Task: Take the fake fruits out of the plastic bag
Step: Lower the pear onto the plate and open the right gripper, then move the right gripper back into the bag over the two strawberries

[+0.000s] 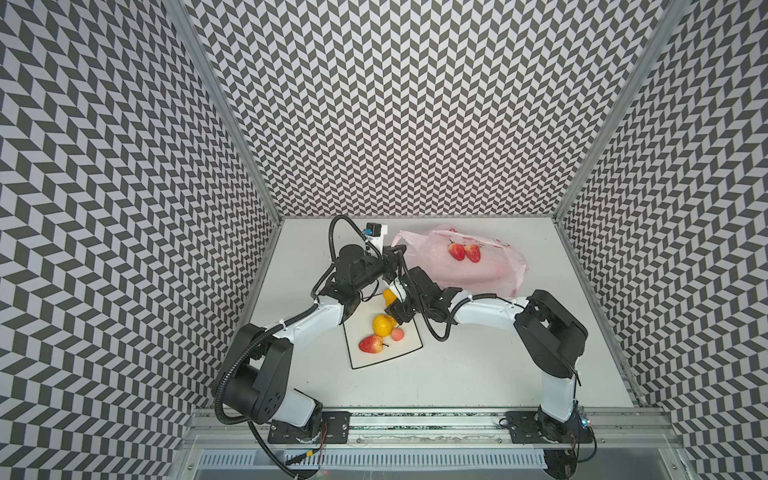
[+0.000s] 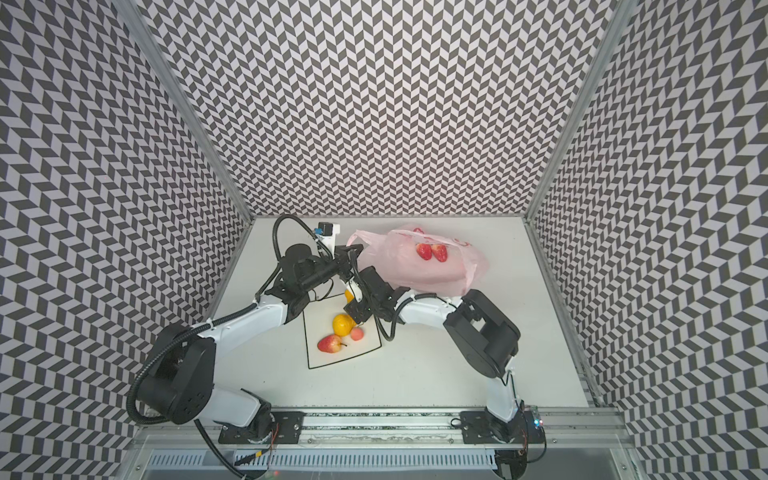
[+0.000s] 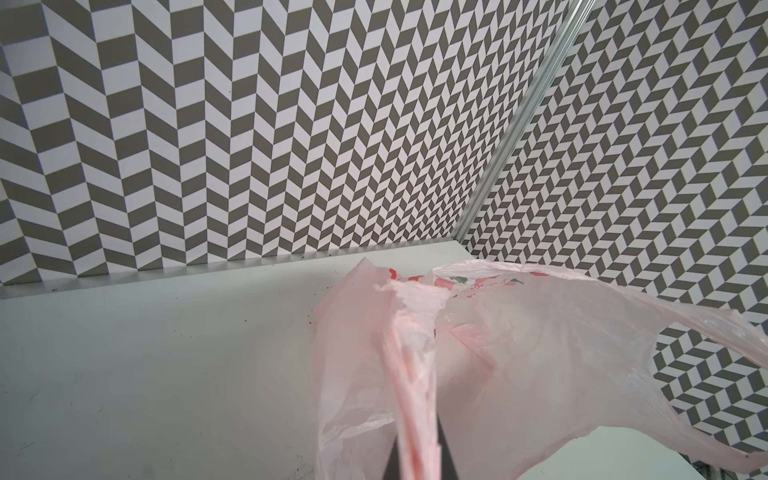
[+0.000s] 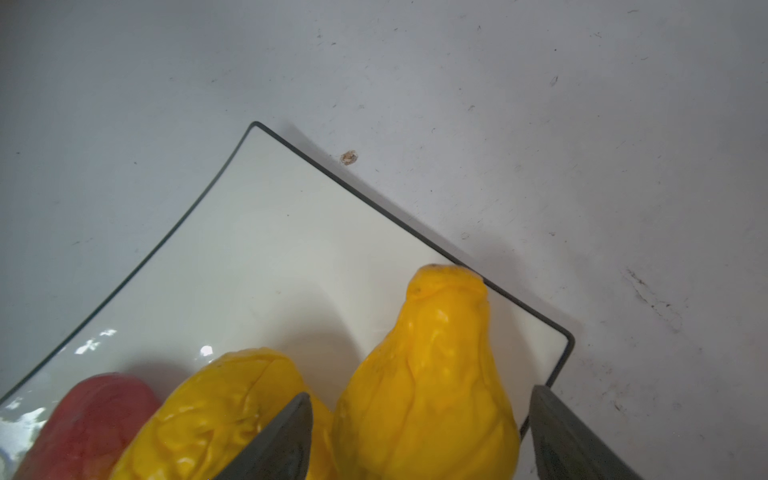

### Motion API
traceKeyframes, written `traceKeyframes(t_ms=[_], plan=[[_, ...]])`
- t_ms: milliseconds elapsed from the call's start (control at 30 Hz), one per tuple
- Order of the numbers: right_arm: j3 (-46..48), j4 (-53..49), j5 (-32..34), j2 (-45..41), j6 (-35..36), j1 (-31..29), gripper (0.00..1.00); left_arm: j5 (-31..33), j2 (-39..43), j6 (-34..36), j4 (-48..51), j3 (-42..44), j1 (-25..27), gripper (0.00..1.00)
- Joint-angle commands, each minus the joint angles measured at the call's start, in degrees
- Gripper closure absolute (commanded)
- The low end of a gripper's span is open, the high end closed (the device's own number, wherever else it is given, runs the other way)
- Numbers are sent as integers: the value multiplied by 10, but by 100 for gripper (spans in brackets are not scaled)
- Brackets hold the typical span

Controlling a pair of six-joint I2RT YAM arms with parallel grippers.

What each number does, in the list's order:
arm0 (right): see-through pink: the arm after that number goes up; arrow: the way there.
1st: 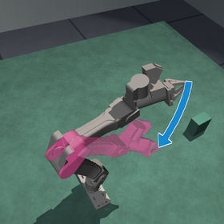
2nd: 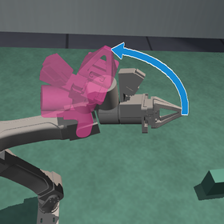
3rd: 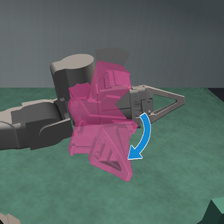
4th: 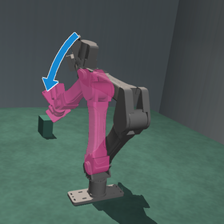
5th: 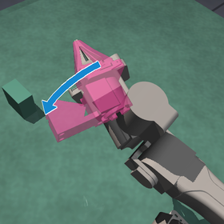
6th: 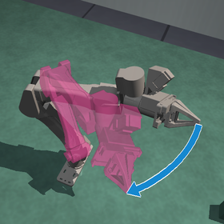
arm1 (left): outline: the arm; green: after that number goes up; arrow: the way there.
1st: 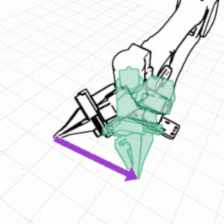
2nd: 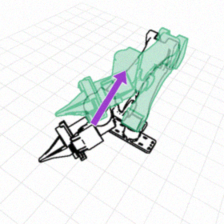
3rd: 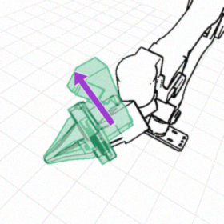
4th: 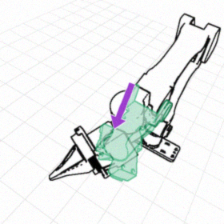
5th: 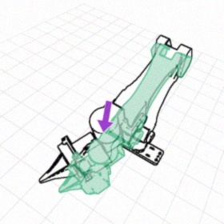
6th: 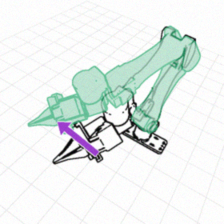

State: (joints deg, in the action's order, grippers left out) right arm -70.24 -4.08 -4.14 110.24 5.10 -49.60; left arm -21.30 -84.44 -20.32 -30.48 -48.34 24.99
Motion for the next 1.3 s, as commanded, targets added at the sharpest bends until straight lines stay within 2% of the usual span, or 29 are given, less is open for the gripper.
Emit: traceKeyframes(t_ms=[0,167,333,400,500,600,800,867,933,1033,1200,1267], plan=[[-6,11,-41,-43,18,-1,20,-22,-2,10,5,-25,-2,100],[37,9,-51,-125,26,-1,21,-29,-9,14,5,-33,-5,100],[113,-4,-49,-258,24,1,26,-36,-16,19,9,-41,-7,100],[136,-10,-27,-315,5,5,29,-39,-17,19,8,-41,-7,100],[161,5,22,-392,-56,26,37,-42,-14,13,2,-36,-6,100],[148,-17,98,-422,-172,55,51,-41,-7,1,-7,-26,-4,100],[100,-58,200,-355,-345,89,53,-38,11,-11,-12,-5,9,100],[85,-51,209,-321,-384,97,53,-32,18,-13,-12,1,16,100],[74,-11,184,-286,-347,97,55,-29,25,-15,-10,4,22,100],[61,39,163,-240,-201,98,56,-24,34,-15,-8,11,29,100],[58,41,159,-188,131,111,60,-17,48,-15,-8,23,30,100],[54,23,168,-176,229,121,62,-16,50,-17,-9,25,30,100]])
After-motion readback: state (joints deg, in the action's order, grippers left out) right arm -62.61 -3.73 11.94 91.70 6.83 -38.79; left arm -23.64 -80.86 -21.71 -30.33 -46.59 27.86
